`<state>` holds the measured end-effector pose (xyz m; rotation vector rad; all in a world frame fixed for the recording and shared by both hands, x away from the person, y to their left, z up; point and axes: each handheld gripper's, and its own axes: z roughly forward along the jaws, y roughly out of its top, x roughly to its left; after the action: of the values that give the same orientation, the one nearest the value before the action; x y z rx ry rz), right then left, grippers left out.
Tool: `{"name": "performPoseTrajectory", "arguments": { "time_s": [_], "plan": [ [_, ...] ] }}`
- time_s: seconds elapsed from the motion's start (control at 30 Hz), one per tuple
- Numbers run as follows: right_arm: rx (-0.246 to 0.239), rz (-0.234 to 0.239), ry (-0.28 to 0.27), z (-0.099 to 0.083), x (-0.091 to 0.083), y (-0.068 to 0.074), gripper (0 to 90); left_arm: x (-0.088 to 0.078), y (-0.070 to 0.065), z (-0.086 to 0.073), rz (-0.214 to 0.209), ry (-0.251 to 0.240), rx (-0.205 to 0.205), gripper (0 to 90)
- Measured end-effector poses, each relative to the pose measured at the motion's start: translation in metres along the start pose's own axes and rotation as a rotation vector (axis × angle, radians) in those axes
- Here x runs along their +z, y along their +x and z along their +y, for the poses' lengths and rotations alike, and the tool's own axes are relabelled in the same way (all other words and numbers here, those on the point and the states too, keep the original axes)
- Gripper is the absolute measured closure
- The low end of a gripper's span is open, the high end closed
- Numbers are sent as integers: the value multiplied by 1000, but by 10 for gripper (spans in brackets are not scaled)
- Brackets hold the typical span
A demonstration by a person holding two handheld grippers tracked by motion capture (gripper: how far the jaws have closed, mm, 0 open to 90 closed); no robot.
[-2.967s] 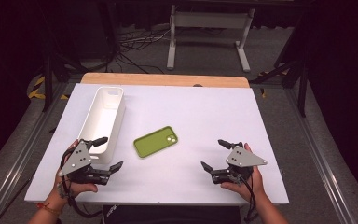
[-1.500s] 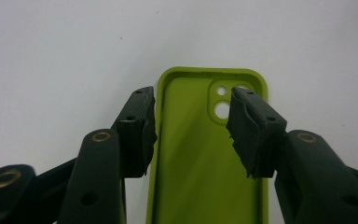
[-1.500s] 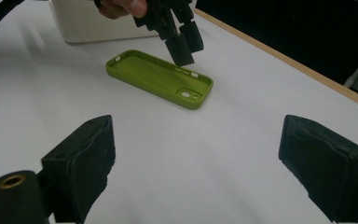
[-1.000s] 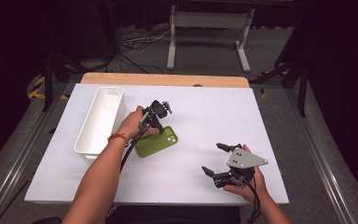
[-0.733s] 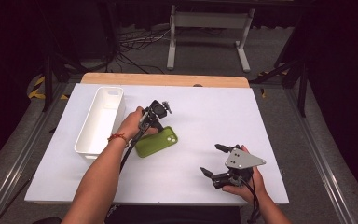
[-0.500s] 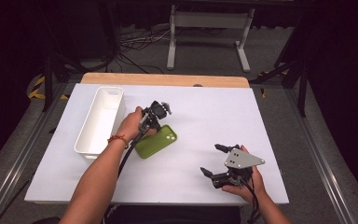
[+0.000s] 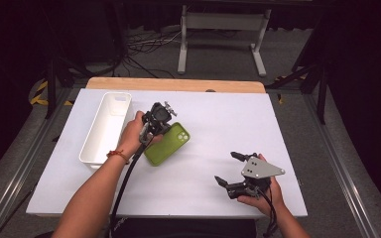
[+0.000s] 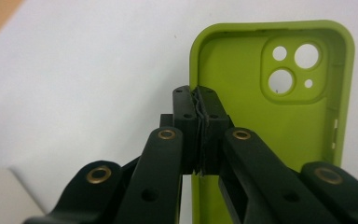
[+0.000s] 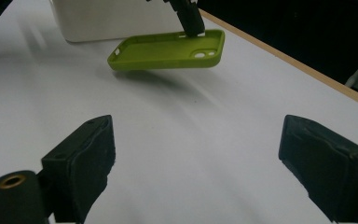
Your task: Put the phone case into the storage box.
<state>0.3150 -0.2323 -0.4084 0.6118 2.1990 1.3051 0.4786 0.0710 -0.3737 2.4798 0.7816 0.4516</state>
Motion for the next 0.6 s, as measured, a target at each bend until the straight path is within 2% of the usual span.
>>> {"name": "performPoseTrajectory", "arguments": {
  "time_s": [0.13,0.33,0.4,0.5,0.53,0.6],
  "plan": [
    [-2,-4,-1,0,1,0,115,-17,-3,-8,1,-83,-21,884],
    [5,-16,-4,0,1,0,115,-38,-12,-16,20,-171,-34,884],
    [5,-20,-5,0,1,0,115,-43,-15,-18,26,-190,-22,885],
    [7,-21,-7,0,1,-1,115,-49,-21,-21,20,-224,-27,885],
    [7,-21,-7,-1,1,0,115,-52,-23,-22,34,-231,-20,886],
    [6,-20,-8,-1,1,0,115,-54,-25,-24,34,-245,-21,886]
  ]
}}
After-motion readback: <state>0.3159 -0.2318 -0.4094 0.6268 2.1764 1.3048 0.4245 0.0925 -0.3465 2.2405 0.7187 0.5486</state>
